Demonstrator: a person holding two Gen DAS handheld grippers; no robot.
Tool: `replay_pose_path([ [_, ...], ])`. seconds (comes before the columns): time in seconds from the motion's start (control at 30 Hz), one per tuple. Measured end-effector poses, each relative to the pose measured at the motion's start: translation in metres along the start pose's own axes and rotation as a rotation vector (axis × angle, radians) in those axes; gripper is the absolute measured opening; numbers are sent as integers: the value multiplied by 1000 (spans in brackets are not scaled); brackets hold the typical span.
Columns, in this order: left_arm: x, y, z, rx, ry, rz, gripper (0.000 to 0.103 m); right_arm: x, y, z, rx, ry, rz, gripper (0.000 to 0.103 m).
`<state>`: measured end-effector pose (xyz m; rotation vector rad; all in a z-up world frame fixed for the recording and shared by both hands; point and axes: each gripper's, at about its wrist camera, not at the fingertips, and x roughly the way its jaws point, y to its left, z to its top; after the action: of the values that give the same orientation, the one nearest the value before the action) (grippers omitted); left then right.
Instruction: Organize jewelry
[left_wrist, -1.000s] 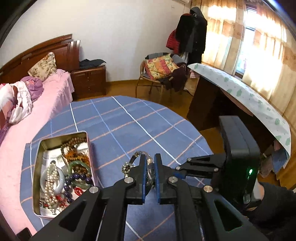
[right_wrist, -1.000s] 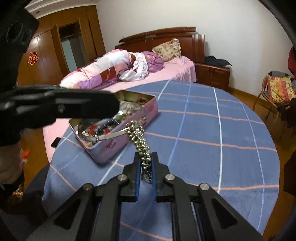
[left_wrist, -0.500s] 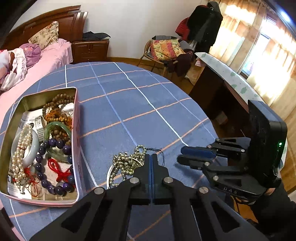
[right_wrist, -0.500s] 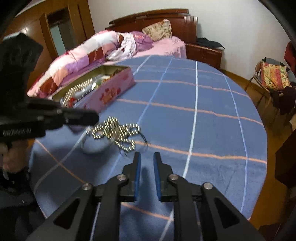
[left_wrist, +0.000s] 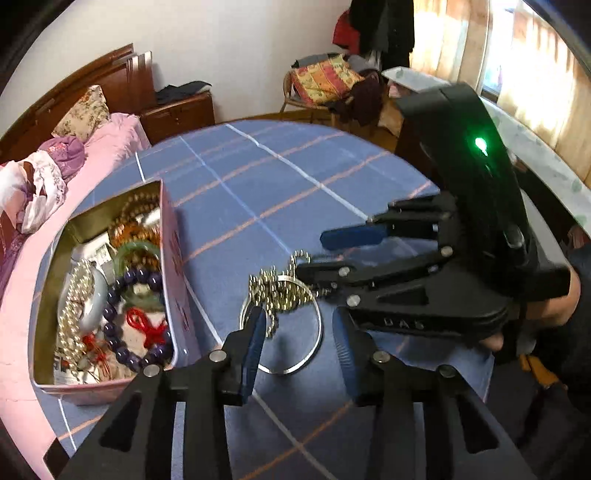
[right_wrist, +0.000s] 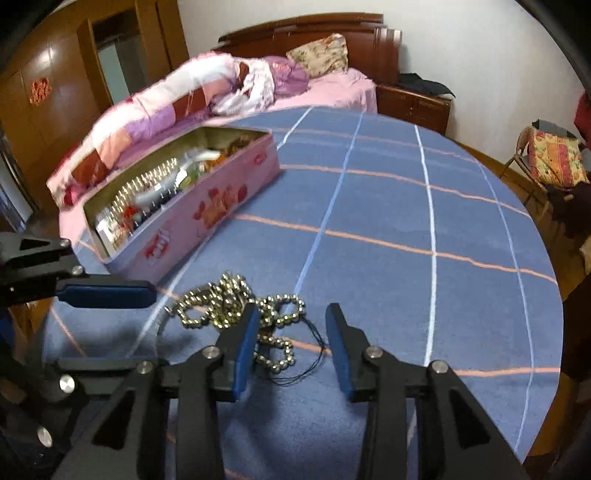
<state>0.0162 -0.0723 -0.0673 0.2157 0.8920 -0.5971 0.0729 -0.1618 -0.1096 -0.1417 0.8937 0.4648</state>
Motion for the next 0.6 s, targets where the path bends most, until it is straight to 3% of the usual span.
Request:
replay_pose_path([
  [0.1, 1, 3, -7, -25, 1, -38, 40, -1, -2, -4, 4, 2, 18, 39],
  [0.13, 1, 0, -9, -10, 2, -36, 42, -2, -2, -5, -8, 0, 15, 19],
  [0.17, 2, -3, -10, 0, 2, -34, 44, -3, 0, -6, -24, 0, 21, 7],
  [0.2, 3, -6, -11, 9, 2, -36, 44, -1, 2, -7, -40, 19, 6, 1],
  [0.43, 24, -15, -14, 40, 71, -48, 42, -4, -23, -8, 20, 15, -166, 1],
  [0.5, 24, -14, -14, 51, 76, -36, 7, -7, -32, -8, 38, 19, -172, 3],
  [0.6, 23, -15, -13, 73, 91, -38, 1, -15, -33, -7, 37, -4, -107, 7],
])
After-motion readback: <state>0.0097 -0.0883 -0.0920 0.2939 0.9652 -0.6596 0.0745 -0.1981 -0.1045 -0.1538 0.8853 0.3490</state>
